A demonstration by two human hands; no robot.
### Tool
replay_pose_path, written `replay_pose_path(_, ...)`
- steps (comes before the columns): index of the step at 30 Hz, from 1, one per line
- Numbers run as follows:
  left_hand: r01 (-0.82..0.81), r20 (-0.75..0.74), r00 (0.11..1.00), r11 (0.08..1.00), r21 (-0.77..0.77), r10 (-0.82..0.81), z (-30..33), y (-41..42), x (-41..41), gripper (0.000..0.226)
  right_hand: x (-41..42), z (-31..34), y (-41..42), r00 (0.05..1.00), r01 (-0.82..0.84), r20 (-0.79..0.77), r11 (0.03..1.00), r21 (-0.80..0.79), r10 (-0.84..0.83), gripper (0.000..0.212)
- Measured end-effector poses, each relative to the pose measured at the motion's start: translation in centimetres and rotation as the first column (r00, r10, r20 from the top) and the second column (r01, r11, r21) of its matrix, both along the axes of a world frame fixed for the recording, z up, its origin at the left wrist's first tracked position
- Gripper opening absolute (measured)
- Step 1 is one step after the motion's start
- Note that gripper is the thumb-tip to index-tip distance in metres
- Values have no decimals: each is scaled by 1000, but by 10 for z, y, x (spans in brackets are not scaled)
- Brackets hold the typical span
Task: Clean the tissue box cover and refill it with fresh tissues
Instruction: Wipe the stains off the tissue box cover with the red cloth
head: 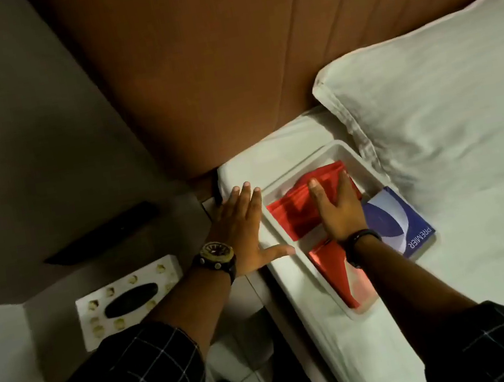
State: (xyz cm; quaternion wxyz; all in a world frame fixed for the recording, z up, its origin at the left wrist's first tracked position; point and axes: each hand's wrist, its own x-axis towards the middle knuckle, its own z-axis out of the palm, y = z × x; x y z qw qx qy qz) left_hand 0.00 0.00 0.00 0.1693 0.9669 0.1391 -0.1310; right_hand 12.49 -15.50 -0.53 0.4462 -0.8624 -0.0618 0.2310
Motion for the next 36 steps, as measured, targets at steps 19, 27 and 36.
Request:
replay_pose_path(19, 181, -8, 983, 974, 136, -182, -89, 10, 49, 136, 22, -102, 53, 974, -180, -21, 722, -668, 224, 95)
replay_pose_path(27, 188, -28, 982, 971, 146, -186, -85, 9, 51, 138, 28, -98, 59, 992, -83, 27, 804, -589, 122, 73)
replay_pose_path(36, 192, 16, 981, 973, 129, -196, -70, 10, 46, 140, 58, -50, 28, 998, 38, 54, 978, -205, -27, 32)
